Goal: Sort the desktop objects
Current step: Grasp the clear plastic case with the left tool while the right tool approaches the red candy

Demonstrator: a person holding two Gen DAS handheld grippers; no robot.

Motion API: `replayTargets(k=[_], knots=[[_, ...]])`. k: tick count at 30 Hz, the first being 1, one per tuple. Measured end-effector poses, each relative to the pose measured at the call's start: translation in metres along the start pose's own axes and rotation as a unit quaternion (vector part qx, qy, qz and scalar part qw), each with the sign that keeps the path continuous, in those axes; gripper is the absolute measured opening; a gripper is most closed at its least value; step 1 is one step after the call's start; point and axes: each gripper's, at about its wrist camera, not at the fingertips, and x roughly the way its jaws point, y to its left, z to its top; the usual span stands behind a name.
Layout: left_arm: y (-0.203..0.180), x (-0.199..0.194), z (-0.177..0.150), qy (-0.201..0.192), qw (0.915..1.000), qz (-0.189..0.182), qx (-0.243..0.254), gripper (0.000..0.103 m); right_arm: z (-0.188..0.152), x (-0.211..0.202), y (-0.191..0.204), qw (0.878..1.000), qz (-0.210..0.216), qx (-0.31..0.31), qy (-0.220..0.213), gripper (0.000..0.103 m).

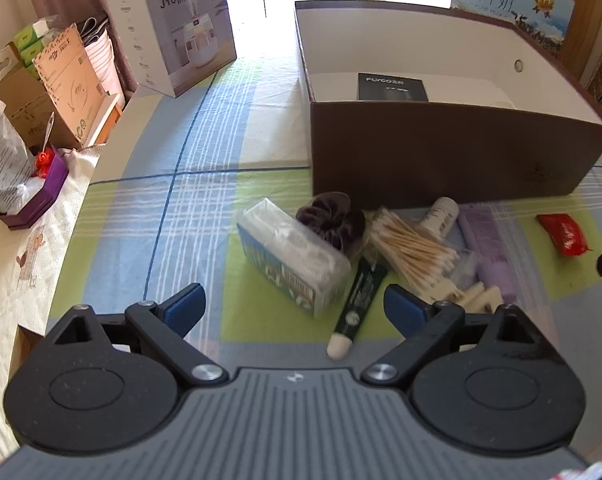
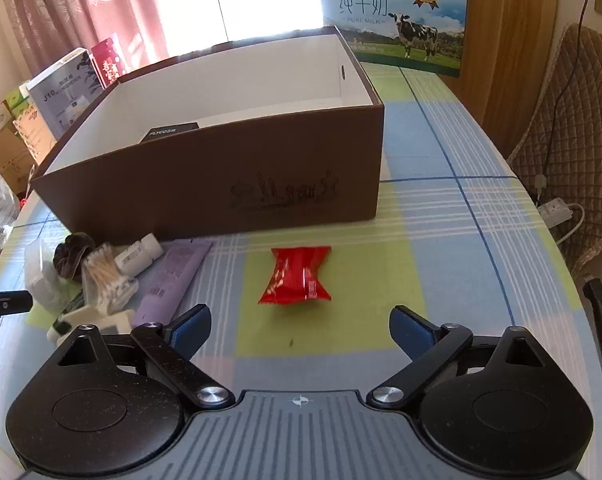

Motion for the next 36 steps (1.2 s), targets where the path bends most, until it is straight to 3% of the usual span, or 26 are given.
replayTargets(k=[7,11,15,22,27,32,36], knots=[[0.001,0.029,0.008,0.013,0.9998,0.017,0.0,0.088,0.005,0.013,-0.005,1.0,-0.005,0.002,0.012,0.094],[0.011,0.035,0.012,0.02,0.9998,0.0,0.002,0.084,0.007,0.02,-0.009,1.0,-0.009,0.007,0.022,0.094],[0.019,0.033,0.012,0.009,0.9992,0.008,0.037,0.074,0.009,0.025,-0.012,1.0,-0.01,0.009,0.026,0.094],[0.037,0.033,0.012,0.015,0.9962,0.033,0.08,0.07,0.014,0.035,-0.013,0.999,-0.008,0.008,0.033,0.094],[0.05,0.046,0.024,0.03,0.999,0.004,0.032,0.069,0.018,0.041,-0.014,0.999,-0.009,0.007,0.036,0.094],[0.054,0.062,0.032,0.041,0.999,-0.012,-0.015,0.052,0.021,0.044,-0.015,0.999,-0.01,0.008,0.038,0.094],[0.053,0.068,0.034,0.043,0.9991,-0.004,0.005,0.037,0.023,0.045,-0.016,0.999,-0.008,0.007,0.036,0.094]])
